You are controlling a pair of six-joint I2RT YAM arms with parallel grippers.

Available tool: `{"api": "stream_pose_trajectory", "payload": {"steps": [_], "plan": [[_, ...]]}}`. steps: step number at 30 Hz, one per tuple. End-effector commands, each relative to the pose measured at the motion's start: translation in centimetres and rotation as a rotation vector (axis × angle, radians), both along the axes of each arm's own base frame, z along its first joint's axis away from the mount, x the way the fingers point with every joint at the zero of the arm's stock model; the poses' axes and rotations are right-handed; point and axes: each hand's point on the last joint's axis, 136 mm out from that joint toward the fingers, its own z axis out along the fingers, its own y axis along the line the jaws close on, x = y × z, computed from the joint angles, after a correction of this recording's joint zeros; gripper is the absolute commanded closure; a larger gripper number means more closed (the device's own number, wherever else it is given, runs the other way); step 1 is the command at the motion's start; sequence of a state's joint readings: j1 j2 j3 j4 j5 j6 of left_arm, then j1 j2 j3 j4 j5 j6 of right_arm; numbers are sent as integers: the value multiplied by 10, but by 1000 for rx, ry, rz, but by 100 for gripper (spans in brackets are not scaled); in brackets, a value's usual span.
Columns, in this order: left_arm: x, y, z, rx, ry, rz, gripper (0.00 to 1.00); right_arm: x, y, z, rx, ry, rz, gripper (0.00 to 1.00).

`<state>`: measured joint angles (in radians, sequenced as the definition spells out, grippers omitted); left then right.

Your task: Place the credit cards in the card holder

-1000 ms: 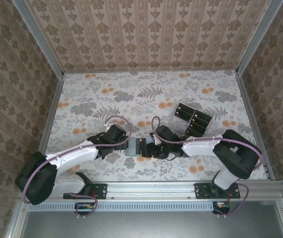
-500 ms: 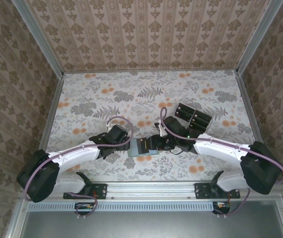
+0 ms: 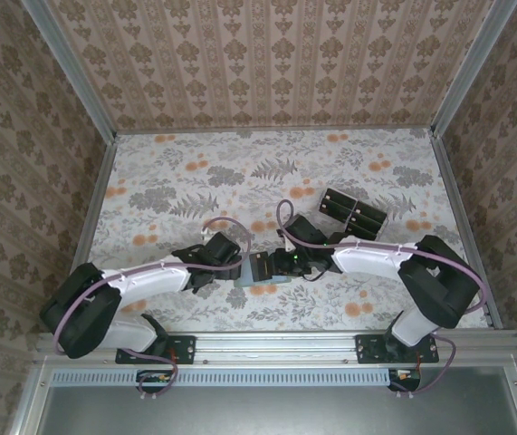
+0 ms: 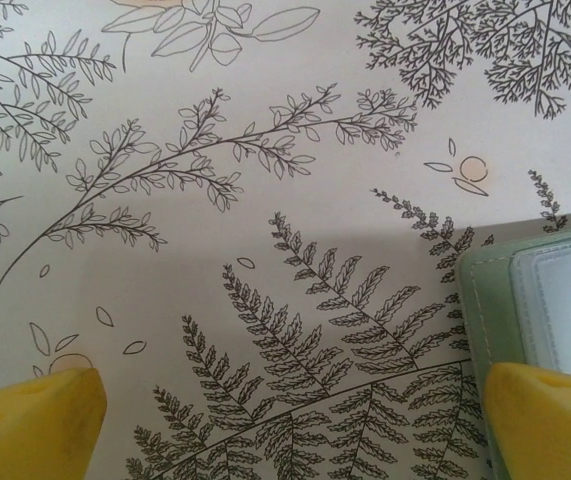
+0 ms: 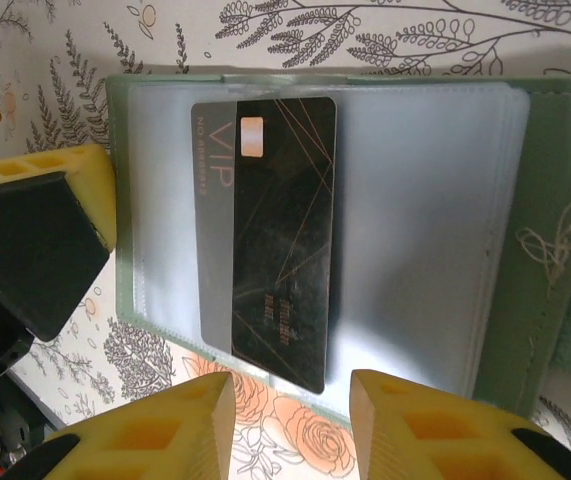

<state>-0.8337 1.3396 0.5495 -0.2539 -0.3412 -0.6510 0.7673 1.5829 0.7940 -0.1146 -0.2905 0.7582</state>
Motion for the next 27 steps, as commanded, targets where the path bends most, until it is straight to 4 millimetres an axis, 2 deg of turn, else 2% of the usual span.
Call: {"api": "stream_pose_trajectory", "payload": {"steps": [1, 15, 27], "plan": [[-1, 3, -6, 15, -1, 16, 0, 14, 8, 6, 26, -28, -18, 65], [-5, 1, -14, 12, 8, 12, 0, 13, 17, -9, 58, 21, -25, 68], [-6, 0, -17, 7, 14, 10, 0, 12, 27, -9, 100, 38, -20, 75]]}}
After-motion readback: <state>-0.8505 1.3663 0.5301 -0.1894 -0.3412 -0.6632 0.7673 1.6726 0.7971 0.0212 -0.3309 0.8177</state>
